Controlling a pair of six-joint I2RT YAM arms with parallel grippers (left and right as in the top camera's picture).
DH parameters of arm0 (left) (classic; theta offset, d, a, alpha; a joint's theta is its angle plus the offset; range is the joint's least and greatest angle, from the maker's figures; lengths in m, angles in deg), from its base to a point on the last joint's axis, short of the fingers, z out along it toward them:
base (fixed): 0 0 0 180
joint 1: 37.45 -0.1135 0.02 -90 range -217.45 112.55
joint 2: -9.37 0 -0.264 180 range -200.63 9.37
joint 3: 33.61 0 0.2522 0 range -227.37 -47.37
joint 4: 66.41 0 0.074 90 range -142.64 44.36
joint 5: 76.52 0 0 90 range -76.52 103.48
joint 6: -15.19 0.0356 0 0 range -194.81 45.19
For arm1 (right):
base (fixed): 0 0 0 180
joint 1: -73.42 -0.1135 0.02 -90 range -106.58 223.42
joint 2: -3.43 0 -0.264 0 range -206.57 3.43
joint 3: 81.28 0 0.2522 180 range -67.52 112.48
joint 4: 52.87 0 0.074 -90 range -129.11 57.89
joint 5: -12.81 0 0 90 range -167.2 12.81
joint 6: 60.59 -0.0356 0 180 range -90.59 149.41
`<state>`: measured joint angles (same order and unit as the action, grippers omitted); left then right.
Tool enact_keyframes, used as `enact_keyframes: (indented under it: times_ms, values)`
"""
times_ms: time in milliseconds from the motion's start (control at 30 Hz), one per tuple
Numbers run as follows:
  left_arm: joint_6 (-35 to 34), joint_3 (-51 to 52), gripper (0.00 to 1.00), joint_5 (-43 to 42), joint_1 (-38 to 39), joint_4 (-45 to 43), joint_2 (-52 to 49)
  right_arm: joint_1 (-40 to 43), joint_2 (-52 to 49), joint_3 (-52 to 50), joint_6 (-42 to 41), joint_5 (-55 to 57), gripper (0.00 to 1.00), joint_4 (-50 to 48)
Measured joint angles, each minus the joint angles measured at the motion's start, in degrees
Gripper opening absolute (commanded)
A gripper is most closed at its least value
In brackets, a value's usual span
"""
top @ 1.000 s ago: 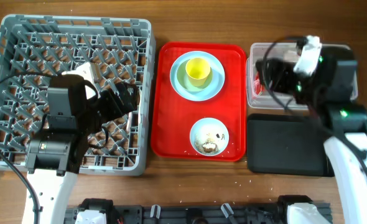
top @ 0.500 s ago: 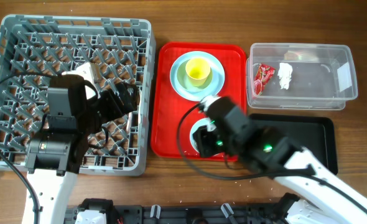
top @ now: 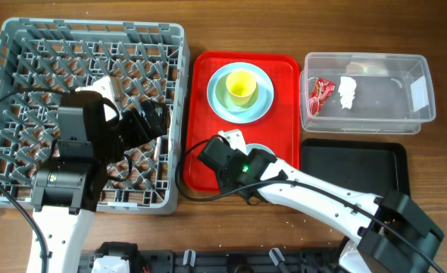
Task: Sort waste into correct bins and load items into the dishwasher rack
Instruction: 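Move the right gripper to the light-blue bowl and grip its rim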
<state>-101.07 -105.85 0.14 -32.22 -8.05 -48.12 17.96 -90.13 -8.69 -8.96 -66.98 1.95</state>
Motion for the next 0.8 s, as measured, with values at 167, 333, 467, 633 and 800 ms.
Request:
enact_keyframes:
  times_ms: [167, 333, 467, 633, 800]
  values:
    - [0.02, 0.00, 1.00, 0.00, -0.02, 0.00, 0.00, 0.00, 0.00, 0.00, 0.00, -0.35, 0.34, 0.96]
    - [0.02, 0.00, 1.00, 0.00, -0.02, 0.00, 0.00, 0.00, 0.00, 0.00, 0.00, -0.76, 0.40, 2.47]
    - [0.00, 0.00, 1.00, 0.00, -0.02, 0.00, 0.00, 0.00, 0.00, 0.00, -0.20, -0.79, 0.43, 4.72]
    - [0.00, 0.00, 1.00, 0.00, -0.02, 0.00, 0.00, 0.00, 0.00, 0.00, -0.22, 3.43, 0.49, 8.22]
    - [0.00, 0.00, 1.00, 0.00, -0.02, 0.00, 0.00, 2.64, 0.00, 0.00, -0.22, 7.89, 0.50, 10.75]
